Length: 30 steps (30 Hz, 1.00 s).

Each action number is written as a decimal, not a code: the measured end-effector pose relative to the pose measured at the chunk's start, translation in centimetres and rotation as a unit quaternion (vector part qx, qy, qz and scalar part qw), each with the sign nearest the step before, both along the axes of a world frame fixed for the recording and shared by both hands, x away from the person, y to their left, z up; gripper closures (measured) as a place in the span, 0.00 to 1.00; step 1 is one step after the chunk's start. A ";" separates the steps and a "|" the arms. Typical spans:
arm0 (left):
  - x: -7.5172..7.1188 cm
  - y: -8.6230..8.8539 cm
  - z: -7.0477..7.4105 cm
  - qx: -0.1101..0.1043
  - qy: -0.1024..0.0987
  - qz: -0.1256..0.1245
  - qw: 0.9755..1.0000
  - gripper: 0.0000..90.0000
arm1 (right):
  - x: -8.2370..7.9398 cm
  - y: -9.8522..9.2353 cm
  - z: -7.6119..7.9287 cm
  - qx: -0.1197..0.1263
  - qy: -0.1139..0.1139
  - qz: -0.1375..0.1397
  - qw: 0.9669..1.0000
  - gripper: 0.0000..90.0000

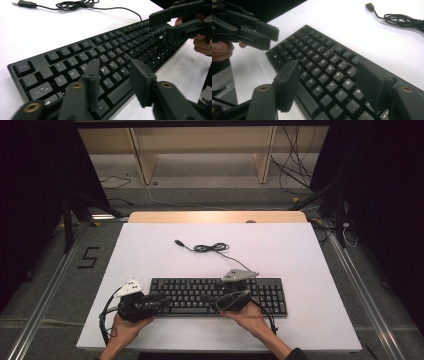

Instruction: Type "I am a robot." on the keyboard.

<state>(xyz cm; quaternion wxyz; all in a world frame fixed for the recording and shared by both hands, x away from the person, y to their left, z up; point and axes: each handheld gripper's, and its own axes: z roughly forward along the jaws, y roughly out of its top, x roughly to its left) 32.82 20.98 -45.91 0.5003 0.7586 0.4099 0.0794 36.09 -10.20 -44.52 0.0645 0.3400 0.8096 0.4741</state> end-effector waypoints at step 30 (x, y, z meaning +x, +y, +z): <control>0.5 -3.0 -1.6 0.063 0.037 -0.047 0.996 0.99 | -1.6 -1.9 0.7 0.017 -0.012 -0.005 1.000 0.35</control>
